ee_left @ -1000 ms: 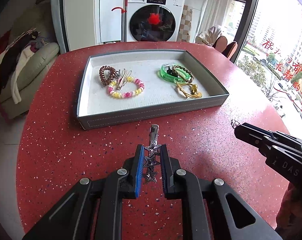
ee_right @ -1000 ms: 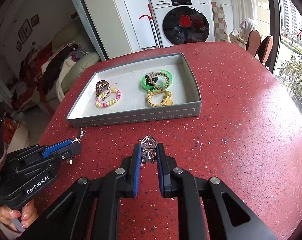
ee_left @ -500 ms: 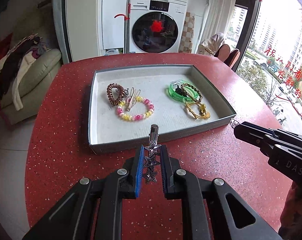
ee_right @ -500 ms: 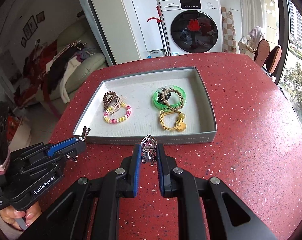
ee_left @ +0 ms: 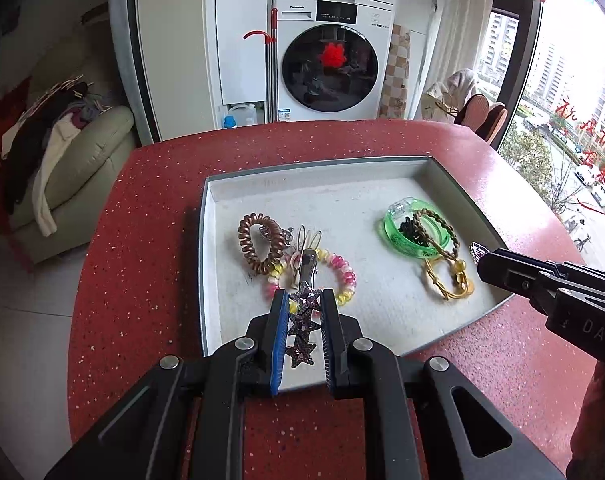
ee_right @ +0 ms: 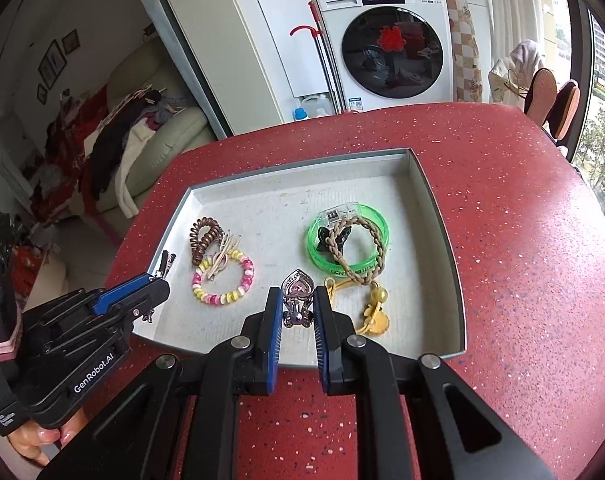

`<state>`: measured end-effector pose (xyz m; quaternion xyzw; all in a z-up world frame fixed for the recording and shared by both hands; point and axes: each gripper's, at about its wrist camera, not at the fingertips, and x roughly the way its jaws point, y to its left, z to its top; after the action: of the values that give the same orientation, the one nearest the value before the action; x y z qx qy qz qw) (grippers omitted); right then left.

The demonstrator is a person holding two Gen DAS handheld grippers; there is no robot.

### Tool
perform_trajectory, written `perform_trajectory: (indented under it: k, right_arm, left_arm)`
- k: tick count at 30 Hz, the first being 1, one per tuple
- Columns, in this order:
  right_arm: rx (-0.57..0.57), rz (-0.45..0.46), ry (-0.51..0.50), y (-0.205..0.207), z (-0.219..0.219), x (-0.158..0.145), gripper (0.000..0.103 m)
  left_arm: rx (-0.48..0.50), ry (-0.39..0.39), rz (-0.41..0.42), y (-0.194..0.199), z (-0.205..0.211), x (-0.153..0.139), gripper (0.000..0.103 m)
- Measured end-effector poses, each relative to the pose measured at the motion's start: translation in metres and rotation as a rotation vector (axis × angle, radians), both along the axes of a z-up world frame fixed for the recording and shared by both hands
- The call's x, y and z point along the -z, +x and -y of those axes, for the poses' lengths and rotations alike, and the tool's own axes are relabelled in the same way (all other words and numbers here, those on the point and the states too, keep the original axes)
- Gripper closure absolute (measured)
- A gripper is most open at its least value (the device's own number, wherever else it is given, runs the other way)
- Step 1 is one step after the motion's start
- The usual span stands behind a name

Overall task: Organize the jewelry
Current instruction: 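Carry the star hairpin and silver pendant over the tray with both tools, then open both tools to drop the hairpin and pendant into the tray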

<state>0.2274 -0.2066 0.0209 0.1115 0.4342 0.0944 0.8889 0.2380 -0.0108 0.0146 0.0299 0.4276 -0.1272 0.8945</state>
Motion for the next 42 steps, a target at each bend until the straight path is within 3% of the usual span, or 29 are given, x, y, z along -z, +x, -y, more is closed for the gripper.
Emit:
perform_trajectory:
  k: [16, 25, 27, 29, 30, 42]
  right_arm:
    - [-0.010, -0.065, -0.043, 0.028, -0.008, 0.040, 0.087]
    - [0.000, -0.083, -0.057, 0.028, -0.008, 0.048, 0.085]
    - [0.002, -0.090, -0.039, 0.028, -0.006, 0.048, 0.082]
    - [0.004, -0.087, -0.014, 0.028, -0.004, 0.046, 0.059]
    - [0.007, -0.078, -0.004, 0.026, -0.002, 0.044, 0.055]
    - [0.042, 0.002, 0.044, 0.010, 0.012, 0.016, 0.048]
  left_arm:
    - [-0.019, 0.054, -0.062, 0.028, 0.014, 0.044, 0.068]
    - [-0.025, 0.089, -0.034, 0.026, 0.019, 0.045, 0.068]
    - [-0.031, 0.098, -0.033, 0.026, 0.018, 0.045, 0.068]
    - [-0.042, 0.099, -0.031, 0.025, 0.018, 0.044, 0.068]
    - [-0.047, 0.098, -0.031, 0.024, 0.017, 0.044, 0.068]
    - [-0.081, 0.080, 0.020, 0.018, 0.012, 0.026, 0.068]
